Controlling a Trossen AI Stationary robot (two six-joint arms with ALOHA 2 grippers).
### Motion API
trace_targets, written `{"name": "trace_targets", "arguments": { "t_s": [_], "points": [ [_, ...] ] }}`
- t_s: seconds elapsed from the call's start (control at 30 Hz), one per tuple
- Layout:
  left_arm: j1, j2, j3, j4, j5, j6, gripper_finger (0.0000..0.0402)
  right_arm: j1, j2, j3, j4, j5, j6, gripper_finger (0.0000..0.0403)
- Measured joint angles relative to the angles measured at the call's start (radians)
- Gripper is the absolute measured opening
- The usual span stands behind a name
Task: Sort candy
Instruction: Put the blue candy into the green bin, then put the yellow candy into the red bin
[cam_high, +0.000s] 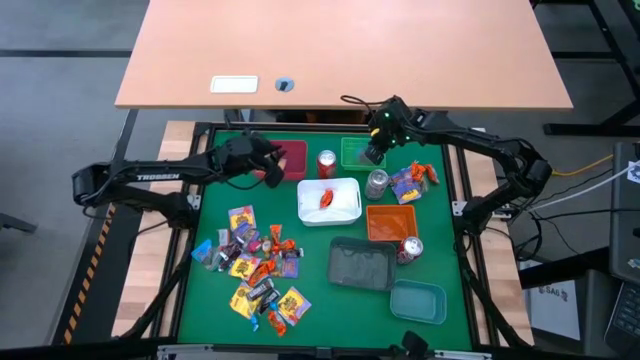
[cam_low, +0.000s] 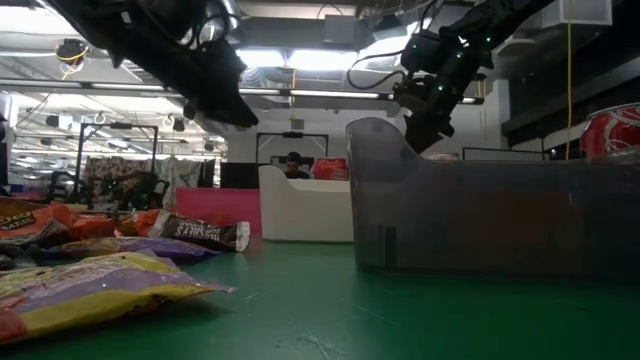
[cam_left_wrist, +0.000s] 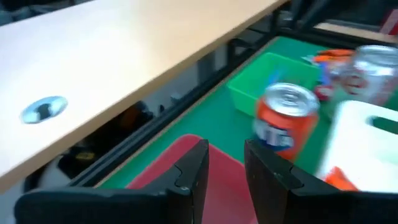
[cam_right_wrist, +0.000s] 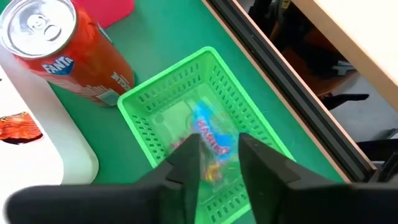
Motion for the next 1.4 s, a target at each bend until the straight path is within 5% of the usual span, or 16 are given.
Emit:
{"name": "trace_targets", "arguments": {
  "t_s": [0.2, 0.47, 0.67, 1.0, 1.4],
  "points": [
    [-0.029, -0.088, 0.0, -0.241, 0.067, -0.133, 0.01, 0.0, 0.0, 0.0, -0.002, 0.001, 0.001, 0.0156],
    [-0.089, -0.117, 0.0, -0.624, 0.269, -0.354, 0.014, 0.0, 0.0, 0.0, -0.002, 0.0, -0.002, 0.0163],
    [-0.179, -0.111, 0.0, -0.808, 0.279, -0.431, 0.0142, 0.0, 0.0, 0.0, -0.004, 0.002, -0.002, 0.0163],
    [-0.299, -0.08, 0.0, -0.867, 0.148, -0.551, 0.0142, 0.0, 0.0, 0.0, -0.023, 0.006, -0.057, 0.0163],
    [-0.336, 0.086, -0.001, -0.861, 0.138, -0.555, 0.0142, 0.0, -0.119, 0.0, -0.183, 0.088, -0.107, 0.0163]
  ]
}}
